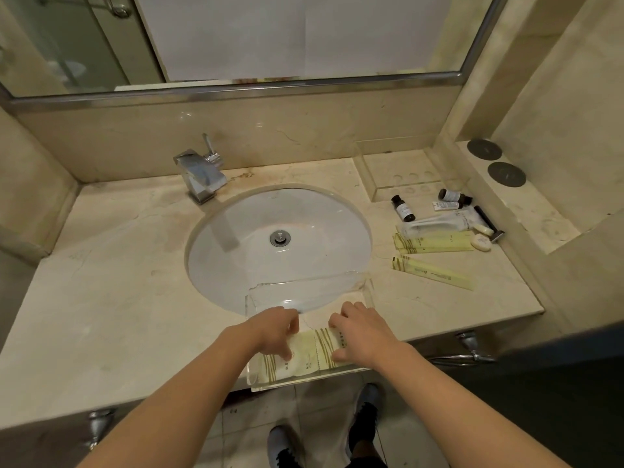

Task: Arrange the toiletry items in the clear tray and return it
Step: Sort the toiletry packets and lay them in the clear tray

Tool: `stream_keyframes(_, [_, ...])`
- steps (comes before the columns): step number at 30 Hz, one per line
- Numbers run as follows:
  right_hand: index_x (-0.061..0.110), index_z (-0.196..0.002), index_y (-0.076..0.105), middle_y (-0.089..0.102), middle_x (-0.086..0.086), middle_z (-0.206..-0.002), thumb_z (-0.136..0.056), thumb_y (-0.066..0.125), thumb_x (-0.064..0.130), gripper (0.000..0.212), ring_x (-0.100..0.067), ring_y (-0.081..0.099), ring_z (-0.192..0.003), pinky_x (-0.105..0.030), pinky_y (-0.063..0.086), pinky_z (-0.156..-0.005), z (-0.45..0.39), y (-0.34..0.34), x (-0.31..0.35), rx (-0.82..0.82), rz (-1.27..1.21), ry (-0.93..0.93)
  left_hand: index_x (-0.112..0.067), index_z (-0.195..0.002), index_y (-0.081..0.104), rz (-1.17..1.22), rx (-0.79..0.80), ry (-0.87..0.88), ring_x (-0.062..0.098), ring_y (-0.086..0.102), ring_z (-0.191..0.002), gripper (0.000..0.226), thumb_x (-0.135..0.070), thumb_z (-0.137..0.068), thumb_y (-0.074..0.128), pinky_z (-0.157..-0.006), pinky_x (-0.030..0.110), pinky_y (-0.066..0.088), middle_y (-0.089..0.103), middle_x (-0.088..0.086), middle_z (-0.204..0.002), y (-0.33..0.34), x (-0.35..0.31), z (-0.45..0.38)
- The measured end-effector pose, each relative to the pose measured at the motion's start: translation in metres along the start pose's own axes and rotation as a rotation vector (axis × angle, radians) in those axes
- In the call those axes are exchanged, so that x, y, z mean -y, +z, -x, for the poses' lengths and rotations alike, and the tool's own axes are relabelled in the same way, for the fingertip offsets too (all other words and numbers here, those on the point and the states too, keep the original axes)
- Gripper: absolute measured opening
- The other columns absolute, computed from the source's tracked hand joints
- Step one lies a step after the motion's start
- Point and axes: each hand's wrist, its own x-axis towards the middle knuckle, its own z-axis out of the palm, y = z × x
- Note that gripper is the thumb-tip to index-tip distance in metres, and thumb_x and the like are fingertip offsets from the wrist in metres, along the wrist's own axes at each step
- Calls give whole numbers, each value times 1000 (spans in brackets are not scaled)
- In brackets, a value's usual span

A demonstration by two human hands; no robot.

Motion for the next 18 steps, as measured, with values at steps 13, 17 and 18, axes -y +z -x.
stream_keyframes(13, [19,-119,57,55,-2,-122,-91,54,33,32,-23,47,-114,-37,40,-93,7,-23,-86,-371,-425,421,-16,-99,60,333,-225,61,15,53,-77,15,-24,-86,62,-70,25,45,58,-2,-85,-47,-64,-51])
stream_keyframes(17, [20,-120,56,55,-3,-123,-90,54,30,32,-23,48,-114,-38,43,-91,13,-21,-129,-352,-448,531,-16,-95,61,356,-242,94,16,54,-79,9,-21,-87,60,-65,21,42,59,-2,-87,-57,-105,-82])
stream_keyframes(18, [20,-120,56,55,-3,-123,-90,54,30,32,-24,48,-114,-38,43,-90,13,-20,-139,-349,-447,549,-16,-94,61,363,-251,97,17,55,-82,7,-20,-88,59,-65,20,42,60,-2,-89,-59,-114,-92])
